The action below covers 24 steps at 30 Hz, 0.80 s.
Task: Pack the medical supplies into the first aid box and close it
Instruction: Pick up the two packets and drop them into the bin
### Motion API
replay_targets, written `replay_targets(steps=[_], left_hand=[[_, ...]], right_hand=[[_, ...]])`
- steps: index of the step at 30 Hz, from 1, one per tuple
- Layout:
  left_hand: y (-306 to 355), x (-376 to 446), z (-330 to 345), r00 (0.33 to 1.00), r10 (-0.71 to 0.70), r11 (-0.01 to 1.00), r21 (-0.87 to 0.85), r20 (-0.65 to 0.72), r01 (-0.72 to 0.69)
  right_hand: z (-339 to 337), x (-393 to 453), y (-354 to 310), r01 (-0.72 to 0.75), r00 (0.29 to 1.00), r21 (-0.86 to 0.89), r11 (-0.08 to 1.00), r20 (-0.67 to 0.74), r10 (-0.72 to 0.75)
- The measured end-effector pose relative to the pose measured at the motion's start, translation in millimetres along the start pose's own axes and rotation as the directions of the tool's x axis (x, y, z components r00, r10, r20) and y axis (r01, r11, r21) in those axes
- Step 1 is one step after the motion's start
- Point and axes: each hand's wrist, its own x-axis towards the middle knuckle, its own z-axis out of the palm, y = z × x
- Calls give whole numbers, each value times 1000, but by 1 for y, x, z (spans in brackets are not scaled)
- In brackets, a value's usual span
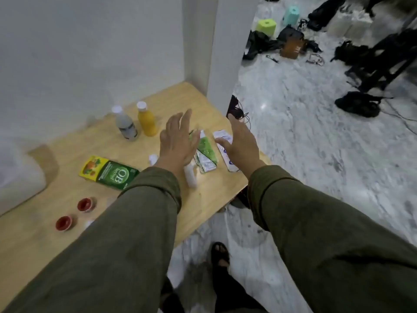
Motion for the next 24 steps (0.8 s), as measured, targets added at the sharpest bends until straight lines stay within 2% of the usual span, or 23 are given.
replay_targets(steps=[5, 9, 13, 18, 24], left_hand=[[-3, 16, 33, 967, -199, 975, -69, 159, 212], [-5, 29, 48, 942, -268, 958, -44, 203, 282], [-10, 35, 55, 934, -290, 956, 26, 210, 291], [-9, 41, 56, 925, -315, 927, -139, 215, 348], [-10, 44, 52, 938, -250, 942, -166, 240, 293]], right_hand=[[6, 26, 31, -71, 992, -79, 994, 100, 79], [17, 46, 47, -52, 982, -54, 997, 181, 61], [27, 53, 54, -53, 969, 62, 997, 243, 37], [32, 59, 54, -122, 953, 93, 988, 289, 90], [29, 57, 49, -202, 940, 99, 974, 299, 164]])
